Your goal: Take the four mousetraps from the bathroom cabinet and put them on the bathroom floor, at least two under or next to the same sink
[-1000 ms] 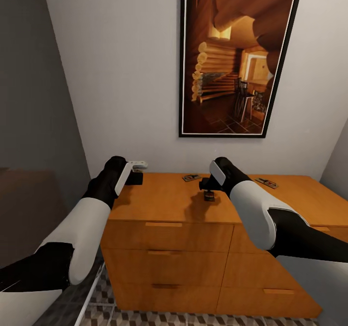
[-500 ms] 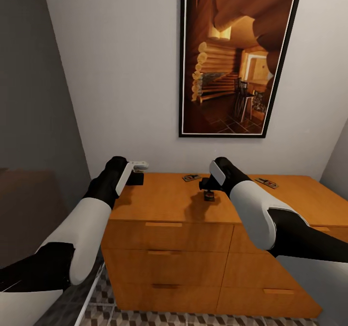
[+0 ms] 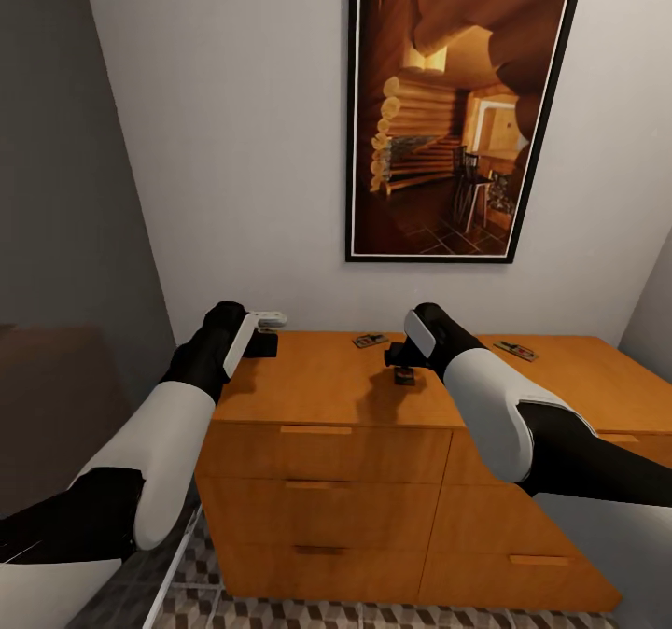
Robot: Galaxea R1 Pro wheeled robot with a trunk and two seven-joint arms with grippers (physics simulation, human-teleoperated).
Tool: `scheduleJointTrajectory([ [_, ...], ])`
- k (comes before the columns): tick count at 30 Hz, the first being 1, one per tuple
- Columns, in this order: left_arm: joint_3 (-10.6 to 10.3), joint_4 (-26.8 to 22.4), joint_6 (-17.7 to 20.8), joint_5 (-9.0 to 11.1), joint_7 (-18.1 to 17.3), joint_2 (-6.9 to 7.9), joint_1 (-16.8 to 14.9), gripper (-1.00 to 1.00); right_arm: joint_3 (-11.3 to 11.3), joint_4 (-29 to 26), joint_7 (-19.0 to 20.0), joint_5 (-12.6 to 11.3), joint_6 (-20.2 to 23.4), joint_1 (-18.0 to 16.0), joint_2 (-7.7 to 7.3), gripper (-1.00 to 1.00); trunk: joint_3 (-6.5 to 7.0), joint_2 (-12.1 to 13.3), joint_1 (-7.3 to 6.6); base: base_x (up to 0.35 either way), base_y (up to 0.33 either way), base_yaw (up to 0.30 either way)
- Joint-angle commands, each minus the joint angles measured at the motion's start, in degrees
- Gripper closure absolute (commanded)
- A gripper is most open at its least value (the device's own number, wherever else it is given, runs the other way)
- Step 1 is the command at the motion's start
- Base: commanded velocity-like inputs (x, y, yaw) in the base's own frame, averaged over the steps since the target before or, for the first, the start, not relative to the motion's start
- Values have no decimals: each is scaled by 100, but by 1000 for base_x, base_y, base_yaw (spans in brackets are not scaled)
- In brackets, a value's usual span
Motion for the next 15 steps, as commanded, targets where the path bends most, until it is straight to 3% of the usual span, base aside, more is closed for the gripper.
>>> scheduleJointTrajectory([
  [1, 3, -5, 25, 8, 15, -2, -4, 100, -19, -7, -49, -43, 12, -3, 3, -100, -7, -3, 0, 0, 0, 0],
  [15, 3, -13, 25, -16, 15, -2, -4, 100, -19, -9, -49, -52, 12, -3, 3, -100, -7, -3, 0, 0, 0, 0],
])
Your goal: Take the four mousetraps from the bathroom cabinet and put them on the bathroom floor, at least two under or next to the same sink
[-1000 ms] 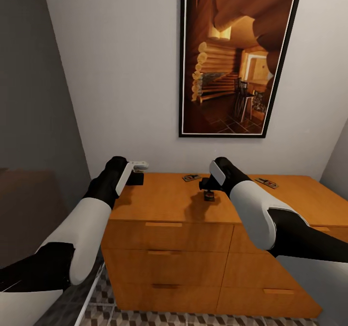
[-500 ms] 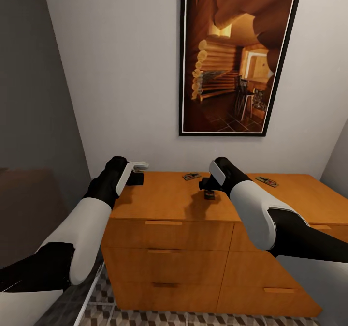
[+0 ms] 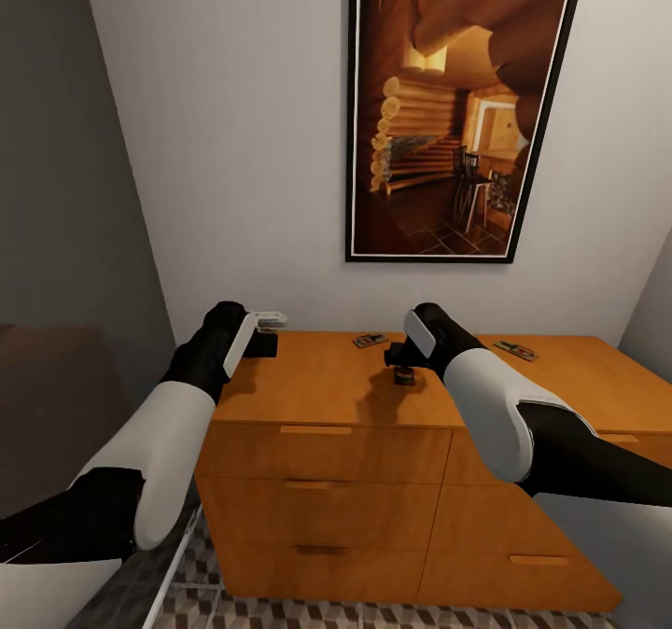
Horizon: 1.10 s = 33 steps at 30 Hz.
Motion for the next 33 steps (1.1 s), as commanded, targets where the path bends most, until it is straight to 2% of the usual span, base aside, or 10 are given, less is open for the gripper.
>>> scheduleJointTrajectory([
  [1, 3, -5, 25, 3, 13, -2, -4, 100, -19, -7, -49, -44, 12, -3, 3, -100, -7, -3, 0, 0, 0, 0],
  [16, 3, -21, 28, -12, 13, -2, -4, 100, -1, 0, -67, -46, 70, -3, -6, -100, -7, -3, 0, 0, 0, 0],
  [19, 3, -19, 27, -12, 13, -1, -4, 100, -4, 4, -213, -52, 102, -3, 10, -100, -7, -3, 0, 0, 0, 0],
  [27, 3, -20, 25, -12, 13, -2, -4, 100, -21, 9, -256, -59, 106, -3, 27, -100, -7, -3, 0, 0, 0, 0],
  [33, 3, -18, 24, -10, 13, -2, -4, 100, -212, 22, -264, -58, 67, -3, 29, -100, -7, -3, 0, 0, 0, 0],
])
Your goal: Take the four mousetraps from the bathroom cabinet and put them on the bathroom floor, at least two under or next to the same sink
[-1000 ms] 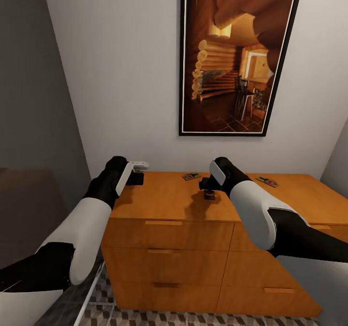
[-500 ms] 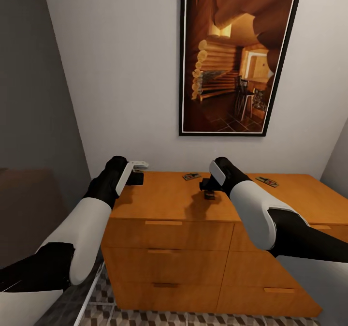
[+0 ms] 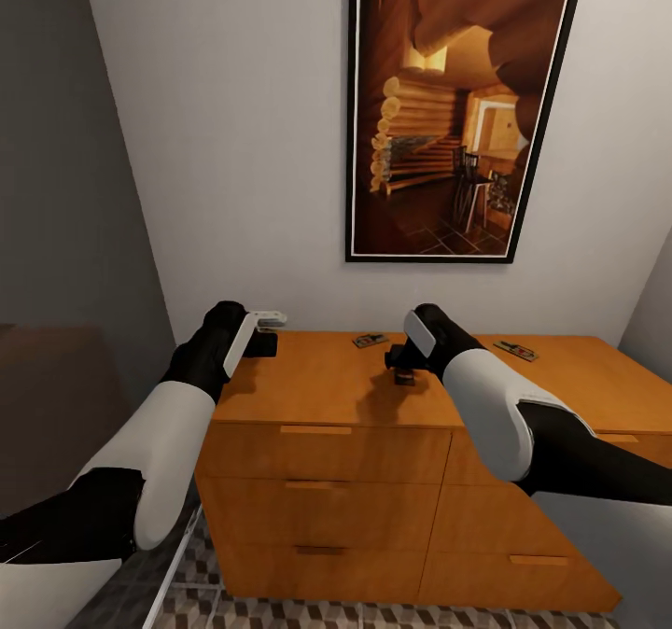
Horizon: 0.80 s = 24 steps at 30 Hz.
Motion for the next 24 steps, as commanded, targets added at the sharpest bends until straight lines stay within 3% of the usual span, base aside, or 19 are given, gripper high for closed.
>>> scheduleJointTrajectory([
  [1, 3, -6, 26, 2, 12, -2, -4, 100, -79, 13, -48, -43, 0, -3, 2, -100, -7, -3, 0, 0, 0, 0],
  [7, 3, -8, 26, 1, 12, -2, -4, 100, -203, 75, -51, -44, -35, -3, 12, -100, -7, -3, 0, 0, 0, 0],
  [24, 3, -10, 26, 1, 12, 6, -4, 100, -229, 89, -35, -56, -107, -3, 25, -100, -7, -3, 0, 0, 0, 0],
])
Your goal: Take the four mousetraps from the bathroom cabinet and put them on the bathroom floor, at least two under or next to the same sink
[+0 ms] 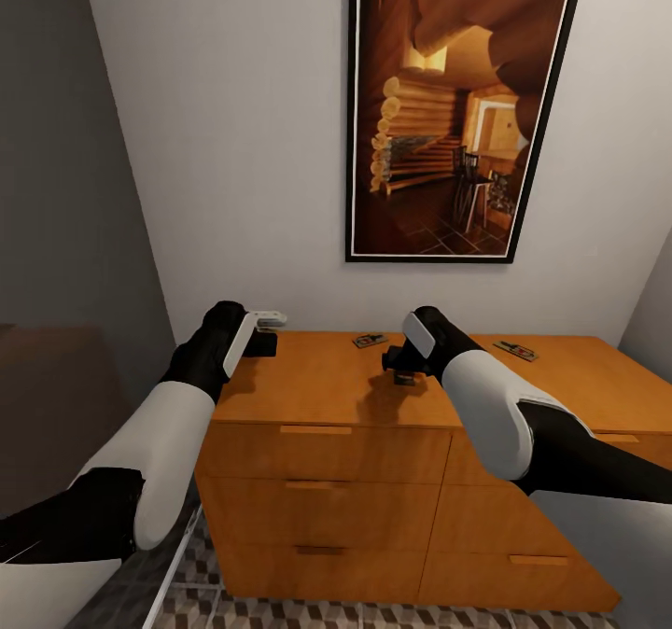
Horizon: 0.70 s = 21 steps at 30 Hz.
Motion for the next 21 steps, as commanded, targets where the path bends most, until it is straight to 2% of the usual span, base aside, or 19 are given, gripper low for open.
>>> scheduleJointTrajectory([
  [1, 3, -4, 26, 3, 12, -2, -4, 100, -7, -9, -46, -46, 6, -3, -1, -100, -7, -3, 0, 0, 0, 0],
  [21, 3, 3, 26, 19, 12, -2, -4, 100, -7, 158, -38, -42, -226, -3, -46, -100, -7, -3, 0, 0, 0, 0],
])
